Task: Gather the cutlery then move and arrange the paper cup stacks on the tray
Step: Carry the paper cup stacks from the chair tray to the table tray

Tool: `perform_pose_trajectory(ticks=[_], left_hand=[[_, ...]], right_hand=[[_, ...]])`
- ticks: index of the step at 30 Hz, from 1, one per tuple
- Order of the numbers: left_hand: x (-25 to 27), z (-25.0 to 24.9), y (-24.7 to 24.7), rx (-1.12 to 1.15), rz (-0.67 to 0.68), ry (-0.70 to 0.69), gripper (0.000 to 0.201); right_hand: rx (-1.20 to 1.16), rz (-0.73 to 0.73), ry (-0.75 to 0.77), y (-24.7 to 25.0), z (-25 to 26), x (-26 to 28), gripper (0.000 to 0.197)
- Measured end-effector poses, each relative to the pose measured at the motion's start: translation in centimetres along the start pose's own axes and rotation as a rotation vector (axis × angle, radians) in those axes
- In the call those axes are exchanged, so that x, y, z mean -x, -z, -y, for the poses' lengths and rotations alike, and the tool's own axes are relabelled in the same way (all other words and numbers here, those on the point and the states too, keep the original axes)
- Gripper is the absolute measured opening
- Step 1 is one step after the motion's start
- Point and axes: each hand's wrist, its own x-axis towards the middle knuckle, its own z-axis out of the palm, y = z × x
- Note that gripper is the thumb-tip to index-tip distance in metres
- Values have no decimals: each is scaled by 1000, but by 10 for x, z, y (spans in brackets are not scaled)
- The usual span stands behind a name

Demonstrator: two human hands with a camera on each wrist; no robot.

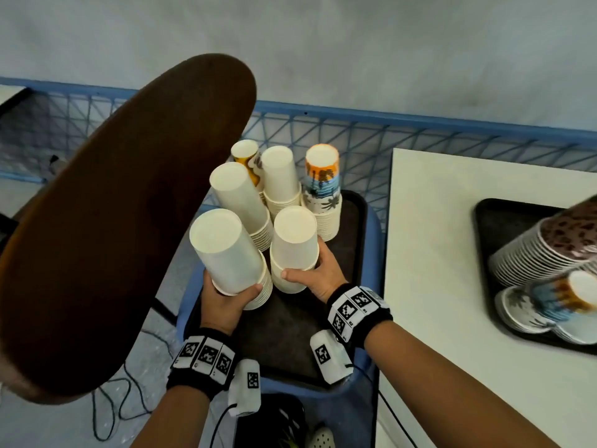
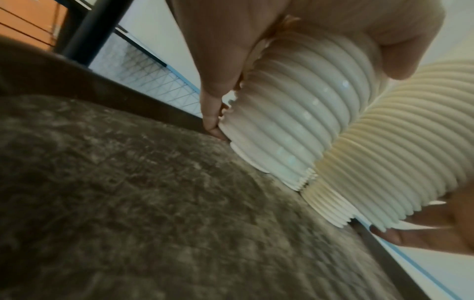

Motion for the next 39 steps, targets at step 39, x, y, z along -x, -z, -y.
perform_pose_trajectory(ticks=[39], left_hand=[[346, -97, -338, 63, 857, -122, 97]], right_hand=[[-126, -789, 169, 423, 3, 390, 93]])
